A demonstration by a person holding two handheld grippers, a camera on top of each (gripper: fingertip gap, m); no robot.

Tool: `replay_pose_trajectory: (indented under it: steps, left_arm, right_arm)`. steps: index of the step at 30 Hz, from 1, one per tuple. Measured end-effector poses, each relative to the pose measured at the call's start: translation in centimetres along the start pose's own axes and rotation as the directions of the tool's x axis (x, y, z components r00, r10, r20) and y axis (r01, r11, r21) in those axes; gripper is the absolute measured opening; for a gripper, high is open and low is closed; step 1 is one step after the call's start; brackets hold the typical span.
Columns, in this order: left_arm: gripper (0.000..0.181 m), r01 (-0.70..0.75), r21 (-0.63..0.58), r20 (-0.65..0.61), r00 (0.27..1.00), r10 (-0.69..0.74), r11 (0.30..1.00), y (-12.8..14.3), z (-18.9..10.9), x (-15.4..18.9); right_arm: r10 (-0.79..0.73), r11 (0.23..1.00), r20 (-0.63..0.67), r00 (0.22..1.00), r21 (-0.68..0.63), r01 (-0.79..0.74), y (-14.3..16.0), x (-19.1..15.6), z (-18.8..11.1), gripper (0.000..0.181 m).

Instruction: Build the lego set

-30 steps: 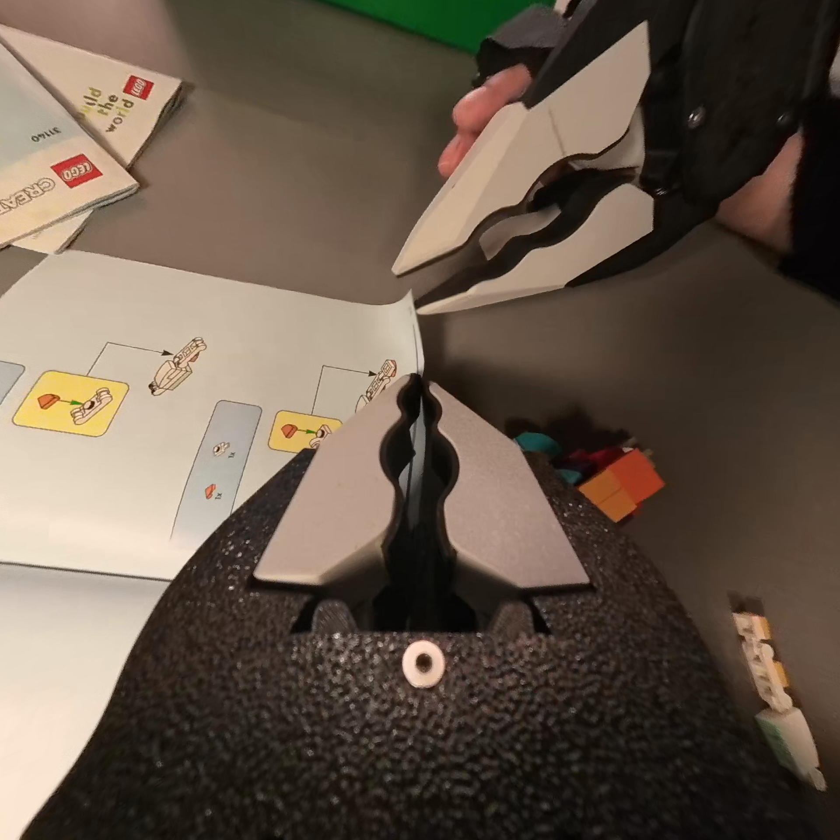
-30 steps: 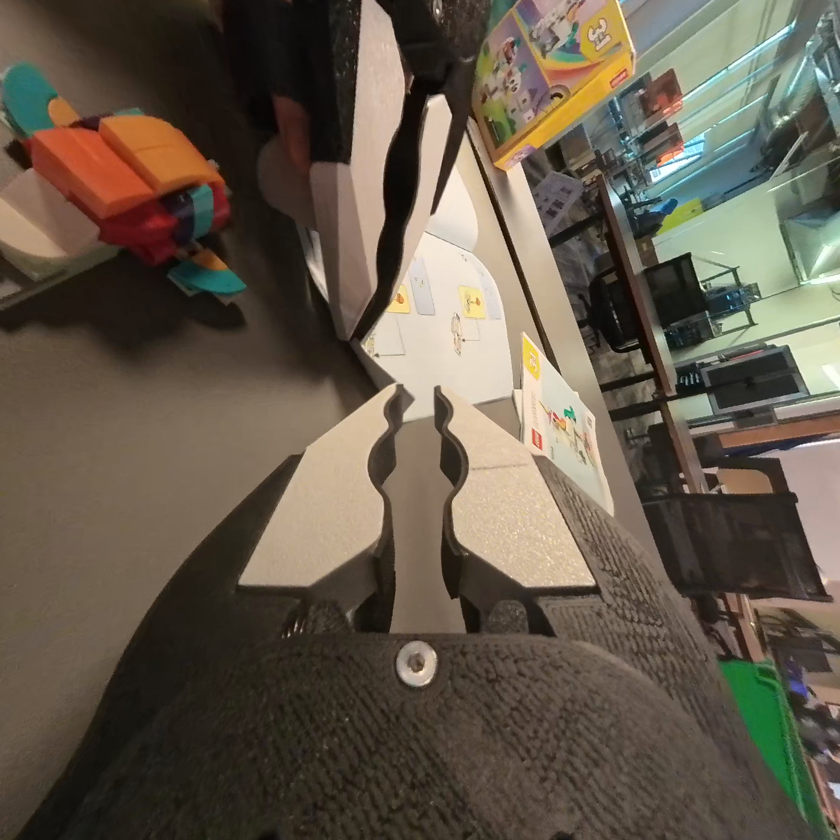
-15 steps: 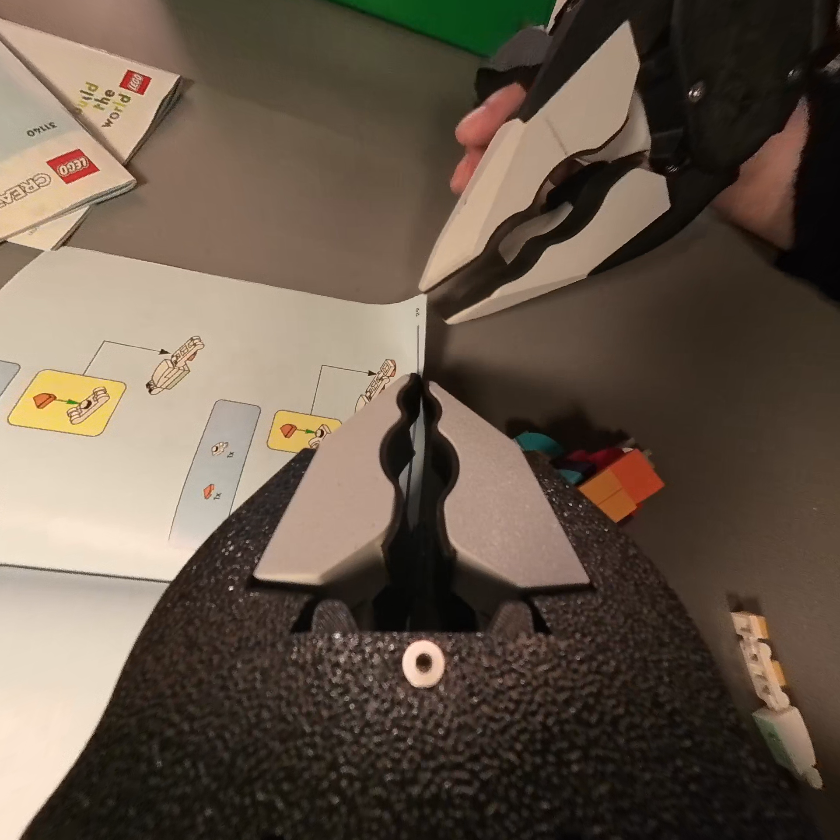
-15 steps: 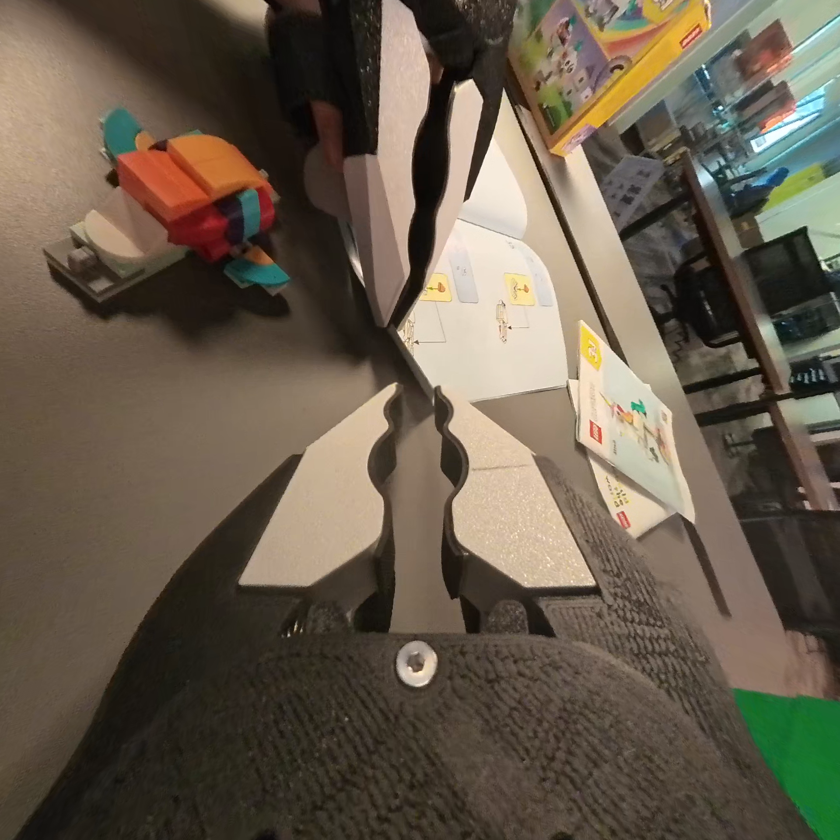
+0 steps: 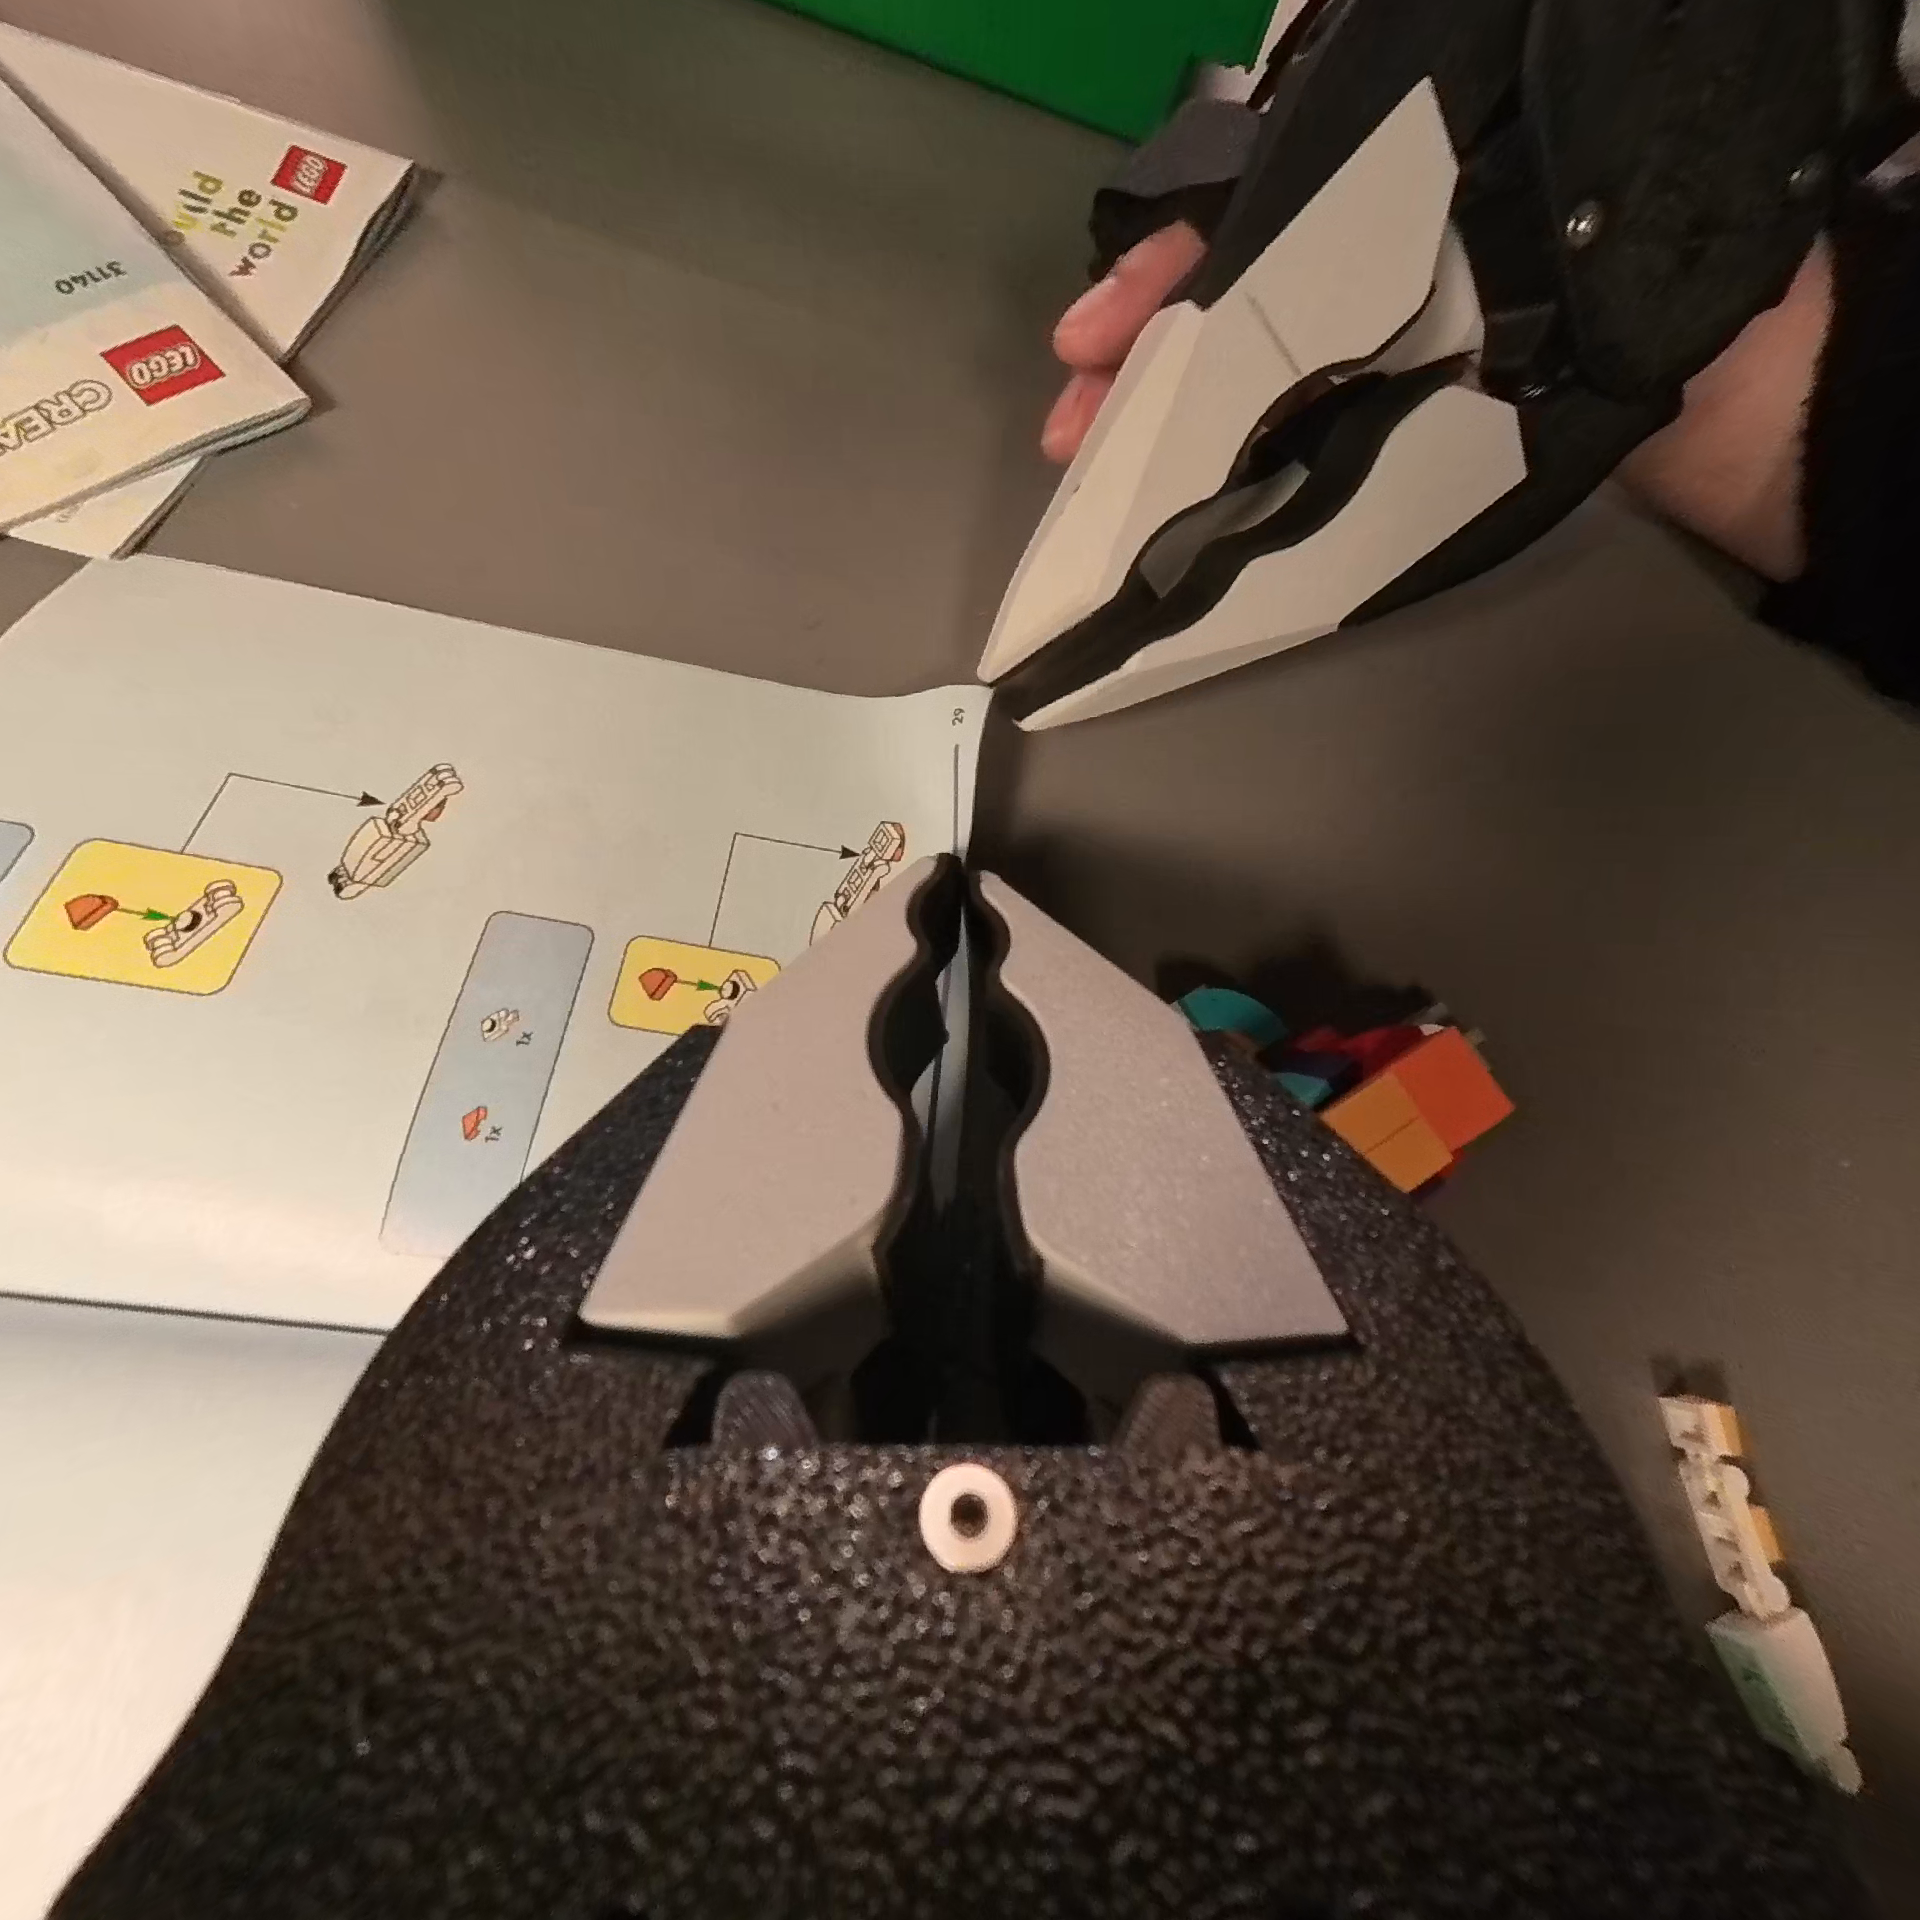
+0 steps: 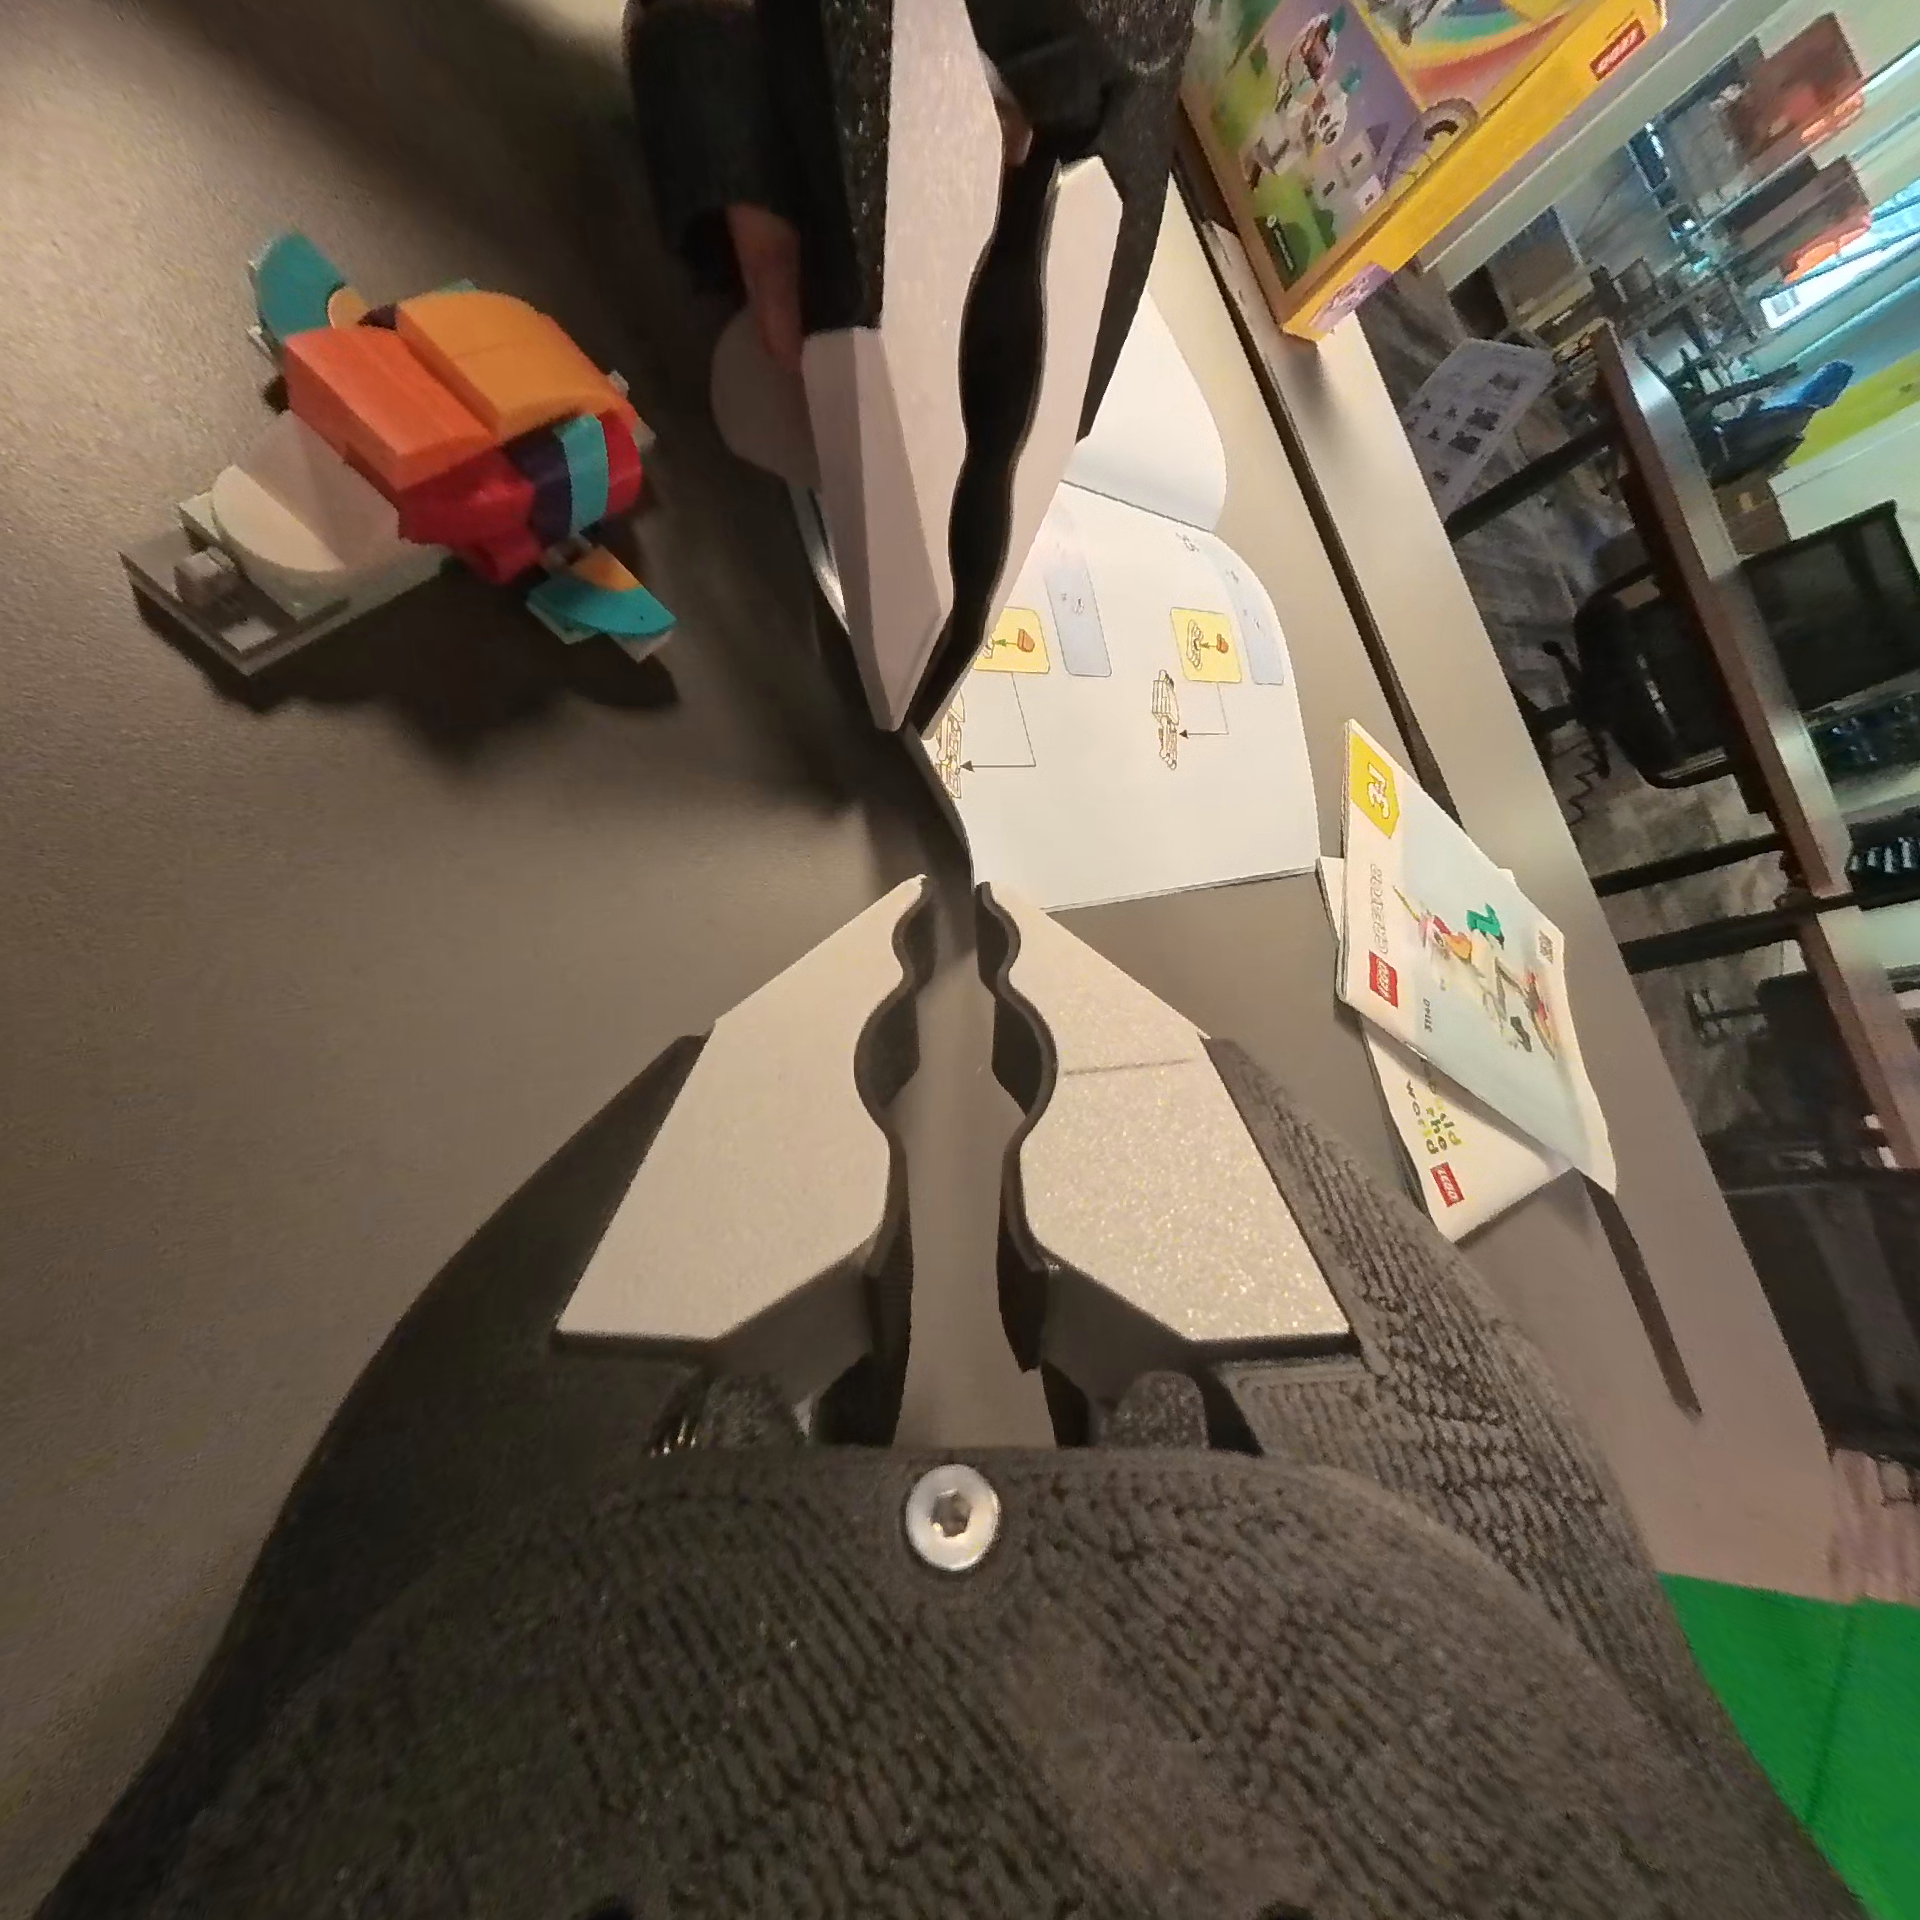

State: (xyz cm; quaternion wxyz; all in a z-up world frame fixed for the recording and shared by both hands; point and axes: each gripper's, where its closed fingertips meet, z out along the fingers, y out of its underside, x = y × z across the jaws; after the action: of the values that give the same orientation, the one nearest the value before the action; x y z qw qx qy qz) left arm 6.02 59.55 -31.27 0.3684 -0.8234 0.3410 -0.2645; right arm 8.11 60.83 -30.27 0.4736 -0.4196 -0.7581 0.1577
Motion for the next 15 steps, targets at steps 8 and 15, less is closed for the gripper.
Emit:
replay_pose_trajectory:
  steps: [8, 15]
  left_arm:
    - [0.000, 0.001, 0.000, -0.001, 1.000, -0.001, 1.000, 0.01, 0.01, 0.00]
    - [0.000, 0.004, -0.001, -0.003, 1.000, -0.004, 1.000, 0.01, 0.02, -0.02]
  right_arm:
    - [-0.010, 1.000, -0.006, 1.000, -0.003, 0.010, -0.06, 0.06, -0.04, 0.005]
    - [-0.012, 1.000, -0.011, 1.000, -0.001, 0.012, -0.07, 0.15, -0.08, 0.005]
